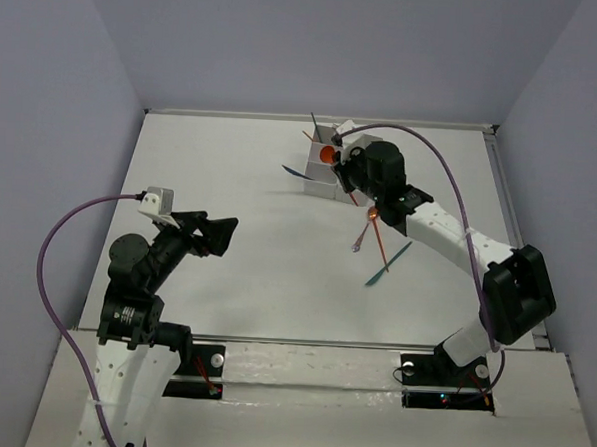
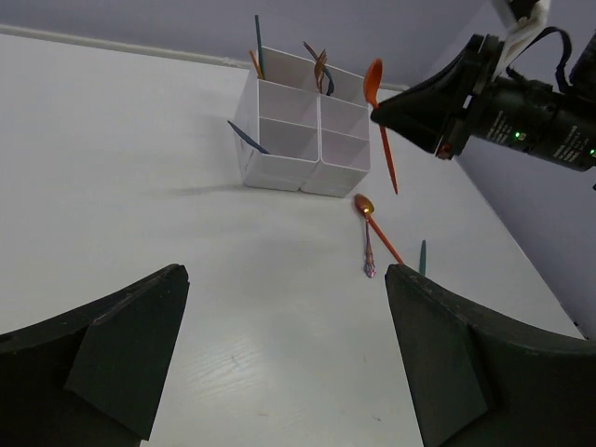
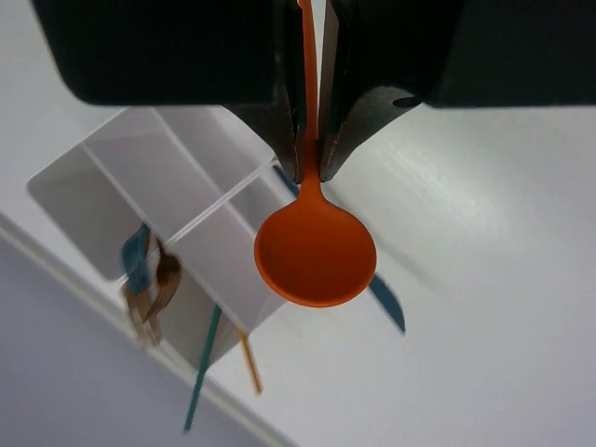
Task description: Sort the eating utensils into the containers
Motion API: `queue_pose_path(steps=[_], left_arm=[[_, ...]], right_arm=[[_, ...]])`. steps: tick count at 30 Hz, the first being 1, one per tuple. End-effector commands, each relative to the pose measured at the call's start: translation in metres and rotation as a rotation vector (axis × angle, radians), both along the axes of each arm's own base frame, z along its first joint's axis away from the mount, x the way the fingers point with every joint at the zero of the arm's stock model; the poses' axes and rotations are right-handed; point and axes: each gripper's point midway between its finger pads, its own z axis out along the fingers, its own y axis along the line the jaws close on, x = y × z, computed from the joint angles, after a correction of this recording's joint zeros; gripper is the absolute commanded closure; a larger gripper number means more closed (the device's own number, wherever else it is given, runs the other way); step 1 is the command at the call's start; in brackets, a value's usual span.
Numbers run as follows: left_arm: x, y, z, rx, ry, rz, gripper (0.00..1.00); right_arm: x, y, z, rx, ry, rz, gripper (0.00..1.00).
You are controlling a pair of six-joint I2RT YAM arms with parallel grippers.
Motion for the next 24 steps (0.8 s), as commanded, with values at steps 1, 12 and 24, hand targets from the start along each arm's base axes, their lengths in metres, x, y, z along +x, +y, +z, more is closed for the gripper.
queue_pose_path(steps=[1,12,24], left_arm=[[0.004,0.001,0.006,-0.003,-0.031,-0.001,0.01],[0.007,0.0,0.002,0.001,-0.017,-0.002,0.01],[0.011,0.003,-0.001,0.003,-0.002,0.012,0.01]], right_arm=[[0.037,-0.009,0.084,0.25,-0.329,-0.183,0.93],[0.084,-0.061,0.135,0.499,-0.635,-0.444,0.93],[0.134,-0.111,0.089,0.553,-0.589,-0.564,0.93]])
